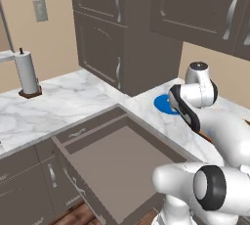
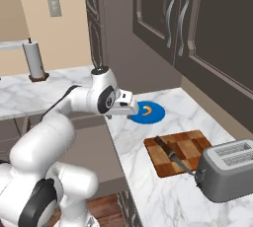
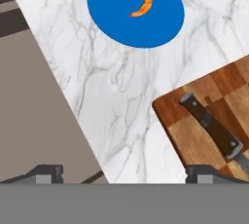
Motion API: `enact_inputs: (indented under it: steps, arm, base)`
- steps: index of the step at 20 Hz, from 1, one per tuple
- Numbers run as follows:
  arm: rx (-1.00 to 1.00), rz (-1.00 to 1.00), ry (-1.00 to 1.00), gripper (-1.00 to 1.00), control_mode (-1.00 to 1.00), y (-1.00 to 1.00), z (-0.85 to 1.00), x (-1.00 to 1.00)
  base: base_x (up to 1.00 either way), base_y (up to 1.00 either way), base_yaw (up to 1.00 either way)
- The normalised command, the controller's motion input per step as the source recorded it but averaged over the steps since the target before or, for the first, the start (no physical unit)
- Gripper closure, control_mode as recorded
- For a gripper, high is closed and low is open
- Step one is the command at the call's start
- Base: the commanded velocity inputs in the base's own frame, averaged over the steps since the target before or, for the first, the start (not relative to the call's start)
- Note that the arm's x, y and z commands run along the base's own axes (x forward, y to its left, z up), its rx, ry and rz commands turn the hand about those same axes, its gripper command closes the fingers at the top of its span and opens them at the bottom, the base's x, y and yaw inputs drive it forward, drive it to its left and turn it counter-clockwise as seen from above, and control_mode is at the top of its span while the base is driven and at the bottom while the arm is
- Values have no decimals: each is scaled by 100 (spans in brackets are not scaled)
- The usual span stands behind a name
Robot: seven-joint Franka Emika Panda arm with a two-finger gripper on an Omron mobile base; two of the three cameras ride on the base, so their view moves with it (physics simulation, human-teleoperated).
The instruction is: Pick up the knife from the drawer and place it on the cutting board. Then place the meat from the plate to the cutting board.
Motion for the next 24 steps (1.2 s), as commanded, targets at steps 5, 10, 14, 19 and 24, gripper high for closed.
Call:
enact_inputs:
  steps: [5,10,14,19,24]
  arm:
    - [3,1,0,-100,-100,-20,-3,46]
    - [0,0,0,-100,-100,-26,-10,46]
    - [1,0,-1,-100,-100,-19,-16,37]
    - [3,0,-1,-100,-100,-12,-26,27]
    - [7,0,-1,-100,-100,-20,-22,27]
  base:
    - [0,0,0]
    - [0,0,0]
    - [0,0,0]
    - [0,0,0]
    - [0,0,0]
